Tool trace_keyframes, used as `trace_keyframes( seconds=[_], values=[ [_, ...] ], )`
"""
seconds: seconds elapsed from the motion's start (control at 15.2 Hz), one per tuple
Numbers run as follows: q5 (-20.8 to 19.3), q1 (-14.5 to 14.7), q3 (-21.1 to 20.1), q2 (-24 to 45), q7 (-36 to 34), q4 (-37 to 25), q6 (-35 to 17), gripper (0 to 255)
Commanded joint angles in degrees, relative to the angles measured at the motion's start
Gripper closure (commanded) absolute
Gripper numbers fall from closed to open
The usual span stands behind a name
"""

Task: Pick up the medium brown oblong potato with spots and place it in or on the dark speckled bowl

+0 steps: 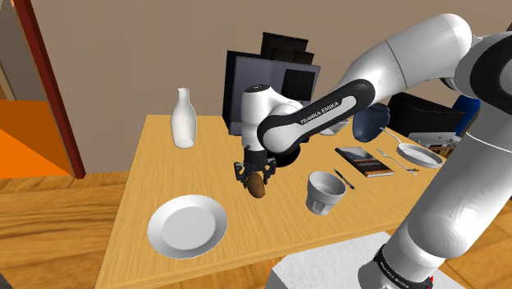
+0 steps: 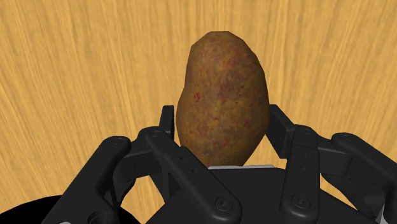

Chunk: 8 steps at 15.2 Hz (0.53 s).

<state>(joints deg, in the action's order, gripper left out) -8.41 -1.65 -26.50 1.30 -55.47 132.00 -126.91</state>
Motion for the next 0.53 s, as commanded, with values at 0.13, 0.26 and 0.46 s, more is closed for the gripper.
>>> trace_keyframes(
  seconds=[0.13, 0.26, 0.46],
  values=[
    [0.01, 0.01, -0.01, 0.00, 0.00, 0.00, -0.01, 255],
    [0.38, 0.00, -0.03, -0.52, 0.32, -0.30, 0.72, 255],
    [1.43, -0.01, -0.03, -2.08, 1.25, -1.18, 2.93, 255]
  ],
)
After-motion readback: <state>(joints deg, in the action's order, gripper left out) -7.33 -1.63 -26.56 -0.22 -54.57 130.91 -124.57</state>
